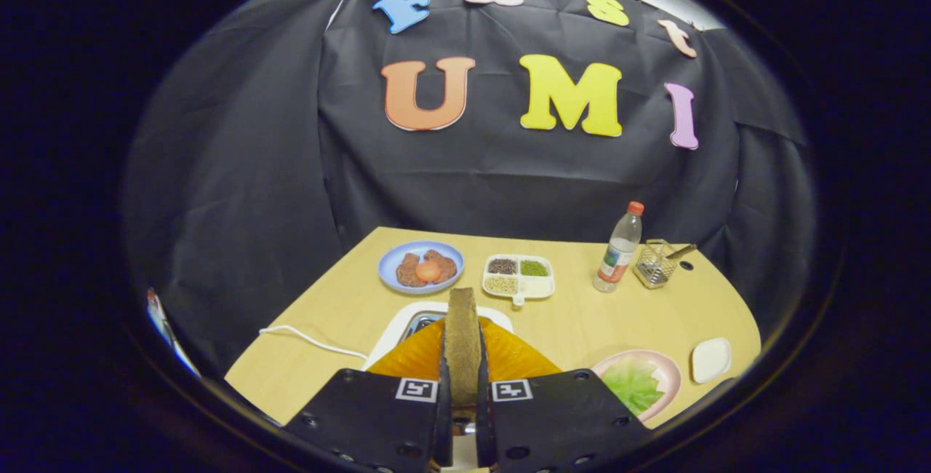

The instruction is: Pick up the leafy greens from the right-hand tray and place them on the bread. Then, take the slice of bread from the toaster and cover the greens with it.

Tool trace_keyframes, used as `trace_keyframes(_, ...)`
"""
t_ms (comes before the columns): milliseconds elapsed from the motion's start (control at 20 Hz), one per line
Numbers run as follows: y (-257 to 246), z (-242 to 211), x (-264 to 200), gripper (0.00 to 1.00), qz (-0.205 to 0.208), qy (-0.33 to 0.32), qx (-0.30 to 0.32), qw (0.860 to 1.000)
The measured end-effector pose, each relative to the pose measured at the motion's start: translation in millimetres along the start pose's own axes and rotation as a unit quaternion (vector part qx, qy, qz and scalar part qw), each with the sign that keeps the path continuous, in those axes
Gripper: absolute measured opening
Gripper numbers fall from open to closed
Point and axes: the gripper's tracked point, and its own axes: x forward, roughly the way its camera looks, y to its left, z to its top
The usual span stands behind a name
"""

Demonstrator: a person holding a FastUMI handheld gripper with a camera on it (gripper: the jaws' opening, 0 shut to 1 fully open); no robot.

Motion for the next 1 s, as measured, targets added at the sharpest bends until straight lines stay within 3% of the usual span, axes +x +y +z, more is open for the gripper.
trace_keyframes(500, -37, 73, -71, 0.12, 0.025, -0.057, 0.036, 0.997)
trace_keyframes(600, -48, 70, -76, 0.12, 0.042, -0.053, 0.050, 0.996)
trace_keyframes(1000, -155, 5, -51, 0.12, -0.009, -0.010, 0.080, 0.997)
